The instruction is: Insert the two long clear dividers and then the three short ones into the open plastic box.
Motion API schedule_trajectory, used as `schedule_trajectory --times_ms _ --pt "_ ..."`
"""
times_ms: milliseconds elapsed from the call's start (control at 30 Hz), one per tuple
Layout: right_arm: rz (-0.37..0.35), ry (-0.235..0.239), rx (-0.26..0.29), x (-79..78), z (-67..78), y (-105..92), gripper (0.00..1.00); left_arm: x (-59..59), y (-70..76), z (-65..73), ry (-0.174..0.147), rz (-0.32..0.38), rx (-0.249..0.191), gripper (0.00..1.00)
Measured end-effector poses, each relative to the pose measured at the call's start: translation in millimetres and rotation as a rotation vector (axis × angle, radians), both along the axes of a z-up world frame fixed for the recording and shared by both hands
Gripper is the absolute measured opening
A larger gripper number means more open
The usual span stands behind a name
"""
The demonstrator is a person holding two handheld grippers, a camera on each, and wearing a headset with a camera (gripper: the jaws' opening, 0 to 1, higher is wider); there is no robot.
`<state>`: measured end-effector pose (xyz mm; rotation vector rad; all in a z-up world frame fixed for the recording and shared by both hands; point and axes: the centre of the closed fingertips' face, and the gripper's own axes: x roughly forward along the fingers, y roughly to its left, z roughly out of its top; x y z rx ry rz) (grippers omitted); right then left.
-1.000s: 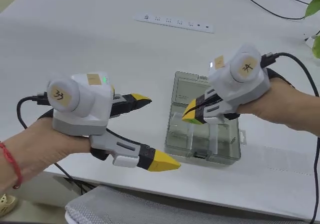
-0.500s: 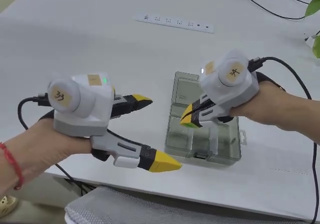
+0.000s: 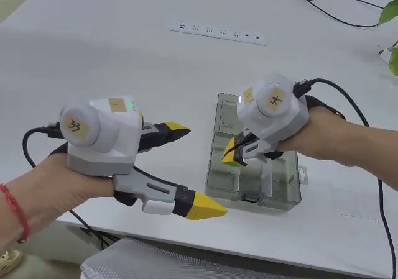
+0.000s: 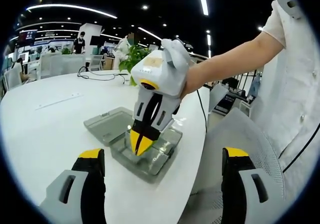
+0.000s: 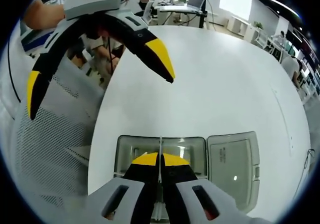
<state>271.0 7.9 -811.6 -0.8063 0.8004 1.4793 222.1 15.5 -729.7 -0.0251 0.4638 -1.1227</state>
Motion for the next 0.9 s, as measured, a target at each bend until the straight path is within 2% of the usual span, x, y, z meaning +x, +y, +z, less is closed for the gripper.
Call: schedule_trajectory --times_ms 100,267,667,733,900 --pt "0.001 0.0 -0.005 0.2 -0.2 -0.2 0.03 0.2 -1.1 -0.2 -0.002 -0.005 0.003 0.99" --pt "0.024 -0.029 -0.028 -0.7 -5.1 0.0 0.03 1.8 -2.8 1.8 -0.005 -0.006 0.0 0.99" --pt "0.018 -0.037 -0.041 -0.9 -7.2 0.3 0.04 1.6 -1.9 1.6 -0.01 -0.014 0.007 0.98" --pt "0.001 -0.031 -0.025 -1.6 -5.0 2.0 0.08 2.3 -1.6 1.8 -0.011 -0.011 0.006 0.98" --pt "-0.021 -0.023 0.01 -2.7 6.8 2.5 0.09 1.8 -1.7 2.6 -0.012 -0.013 0.007 0.98"
